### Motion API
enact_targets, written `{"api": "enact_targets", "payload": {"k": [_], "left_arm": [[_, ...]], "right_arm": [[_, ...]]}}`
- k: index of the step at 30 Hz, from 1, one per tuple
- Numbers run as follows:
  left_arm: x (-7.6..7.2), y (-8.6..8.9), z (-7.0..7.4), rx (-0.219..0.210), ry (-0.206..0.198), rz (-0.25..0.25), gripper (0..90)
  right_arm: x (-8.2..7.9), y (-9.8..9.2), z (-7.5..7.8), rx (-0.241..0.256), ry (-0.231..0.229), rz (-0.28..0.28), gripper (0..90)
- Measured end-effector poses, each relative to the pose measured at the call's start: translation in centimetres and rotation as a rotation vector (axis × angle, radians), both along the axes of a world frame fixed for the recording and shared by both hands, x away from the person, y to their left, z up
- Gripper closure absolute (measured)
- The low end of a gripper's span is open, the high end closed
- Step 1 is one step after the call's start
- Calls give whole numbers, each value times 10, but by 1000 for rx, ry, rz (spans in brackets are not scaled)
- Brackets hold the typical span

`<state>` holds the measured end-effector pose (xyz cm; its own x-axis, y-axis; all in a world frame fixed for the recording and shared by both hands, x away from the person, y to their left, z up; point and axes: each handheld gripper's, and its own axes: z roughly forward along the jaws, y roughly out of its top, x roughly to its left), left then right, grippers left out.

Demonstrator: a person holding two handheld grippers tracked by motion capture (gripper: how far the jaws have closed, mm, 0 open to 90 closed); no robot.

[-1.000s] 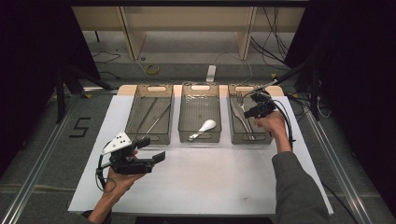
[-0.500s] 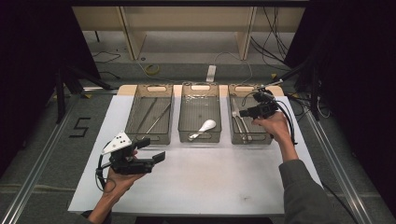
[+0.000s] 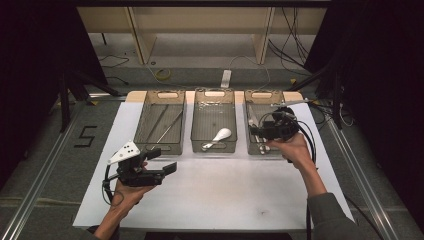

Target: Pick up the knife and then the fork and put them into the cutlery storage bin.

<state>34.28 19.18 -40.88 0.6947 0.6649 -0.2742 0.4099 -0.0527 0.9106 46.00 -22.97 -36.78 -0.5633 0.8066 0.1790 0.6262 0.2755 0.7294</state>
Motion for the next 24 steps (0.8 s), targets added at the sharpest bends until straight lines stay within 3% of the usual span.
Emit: {"api": "enact_targets", "payload": {"k": [3,8,14,24], "left_arm": [[-1,-3,-1,23,2,-20,151],[0,-5,-1,27,7,-27,150],[0,-5,-2,34,14,-38,150],[0,-6,-2,41,21,-52,150]], "right_arm": [[-15,1,-1,16,-24,23,352],[-38,3,-2,77,-56,55,343],[-54,5,-1,89,-102,68,315],[-75,6,-14,109,-145,90,290]]}}
